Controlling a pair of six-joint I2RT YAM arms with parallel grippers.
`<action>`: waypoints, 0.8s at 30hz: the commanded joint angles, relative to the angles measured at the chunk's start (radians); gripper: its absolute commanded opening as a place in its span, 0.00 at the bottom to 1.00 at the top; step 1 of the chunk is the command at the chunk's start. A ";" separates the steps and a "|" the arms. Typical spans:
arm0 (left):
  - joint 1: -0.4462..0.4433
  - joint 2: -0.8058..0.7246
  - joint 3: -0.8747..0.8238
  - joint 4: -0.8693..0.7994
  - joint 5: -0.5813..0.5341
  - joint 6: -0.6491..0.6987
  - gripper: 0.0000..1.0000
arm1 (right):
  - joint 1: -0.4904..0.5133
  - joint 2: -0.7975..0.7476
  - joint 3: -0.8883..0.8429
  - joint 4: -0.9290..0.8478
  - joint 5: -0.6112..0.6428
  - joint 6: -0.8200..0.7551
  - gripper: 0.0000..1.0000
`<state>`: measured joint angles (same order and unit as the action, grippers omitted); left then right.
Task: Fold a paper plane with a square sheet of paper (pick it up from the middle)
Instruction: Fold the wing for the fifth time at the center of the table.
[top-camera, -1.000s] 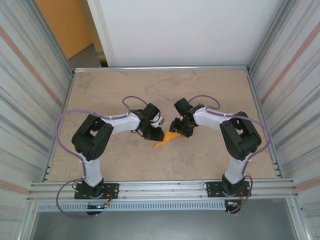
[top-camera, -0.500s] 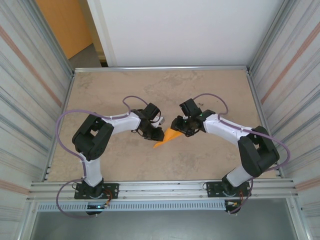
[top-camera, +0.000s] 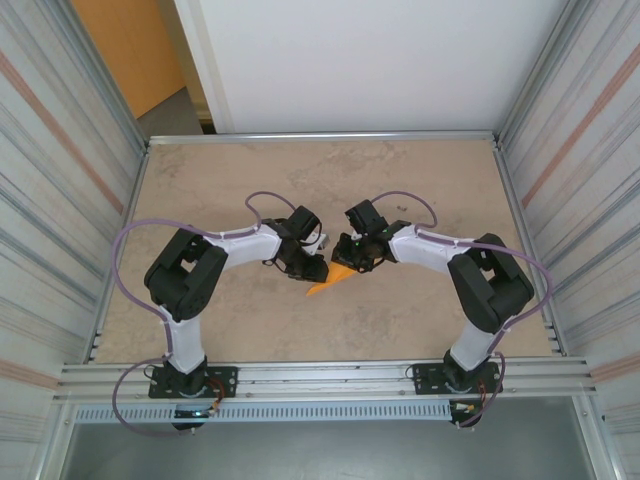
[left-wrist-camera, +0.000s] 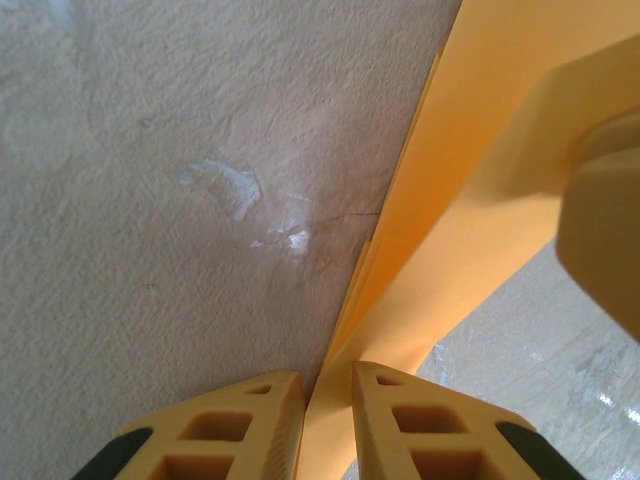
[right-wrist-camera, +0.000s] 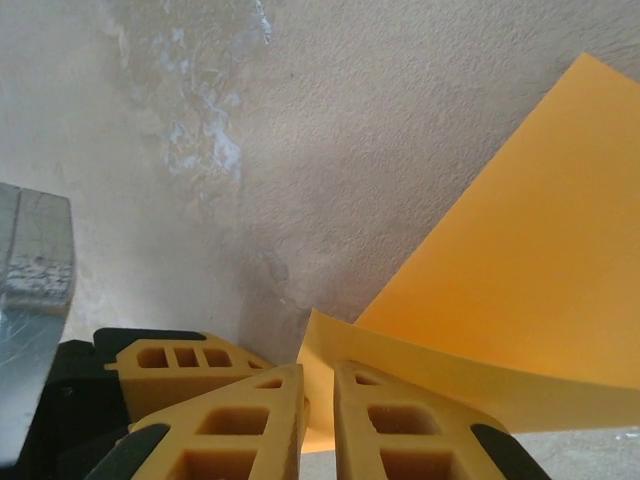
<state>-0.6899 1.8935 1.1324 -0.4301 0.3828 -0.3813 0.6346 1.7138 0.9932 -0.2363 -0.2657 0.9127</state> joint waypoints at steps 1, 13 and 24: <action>-0.032 0.101 -0.053 -0.051 -0.074 0.016 0.24 | -0.001 0.015 0.010 -0.013 0.010 0.023 0.16; -0.032 0.102 -0.061 -0.048 -0.070 0.012 0.22 | -0.013 0.026 -0.036 -0.042 0.048 0.030 0.15; -0.032 0.104 -0.064 -0.047 -0.068 0.008 0.22 | -0.018 0.029 -0.068 -0.037 0.056 0.034 0.14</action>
<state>-0.6895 1.8935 1.1320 -0.4305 0.3798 -0.3817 0.6258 1.7332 0.9436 -0.2474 -0.2317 0.9337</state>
